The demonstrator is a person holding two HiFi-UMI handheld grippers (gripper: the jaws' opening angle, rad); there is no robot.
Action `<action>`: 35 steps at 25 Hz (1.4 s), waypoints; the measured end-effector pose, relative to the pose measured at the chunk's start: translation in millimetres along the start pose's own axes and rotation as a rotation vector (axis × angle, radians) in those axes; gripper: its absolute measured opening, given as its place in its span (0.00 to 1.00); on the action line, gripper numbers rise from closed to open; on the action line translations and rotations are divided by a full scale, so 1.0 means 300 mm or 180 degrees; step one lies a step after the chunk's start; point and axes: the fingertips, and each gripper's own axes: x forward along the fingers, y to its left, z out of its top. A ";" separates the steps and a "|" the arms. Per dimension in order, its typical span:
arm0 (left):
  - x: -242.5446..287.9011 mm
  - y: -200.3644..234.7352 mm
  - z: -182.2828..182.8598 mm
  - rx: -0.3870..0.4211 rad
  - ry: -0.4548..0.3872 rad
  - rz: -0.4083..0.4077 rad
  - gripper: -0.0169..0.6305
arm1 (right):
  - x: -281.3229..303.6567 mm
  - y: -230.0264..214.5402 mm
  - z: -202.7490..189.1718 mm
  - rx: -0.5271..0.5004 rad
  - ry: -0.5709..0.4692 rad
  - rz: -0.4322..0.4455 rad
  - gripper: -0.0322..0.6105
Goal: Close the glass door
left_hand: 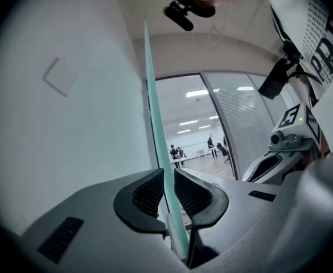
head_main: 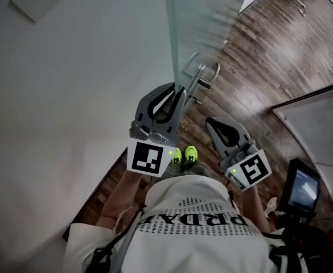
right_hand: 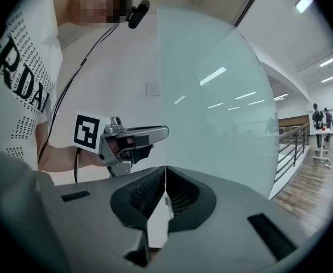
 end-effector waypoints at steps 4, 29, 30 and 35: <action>-0.001 -0.030 0.046 0.0117 -0.0097 0.0000 0.11 | -0.013 -0.058 0.018 -0.0105 0.0019 -0.0105 0.05; -0.110 -0.077 0.027 -0.0148 -0.0224 -0.0325 0.14 | 0.008 -0.001 -0.020 -0.0421 0.0327 0.0184 0.05; -0.111 -0.083 0.028 -0.0189 -0.0256 -0.0316 0.14 | 0.002 -0.006 -0.022 -0.0424 0.0328 0.0173 0.05; -0.086 -0.170 0.057 -0.0140 -0.0419 -0.0562 0.16 | -0.048 -0.075 -0.047 -0.0365 0.0394 -0.0037 0.05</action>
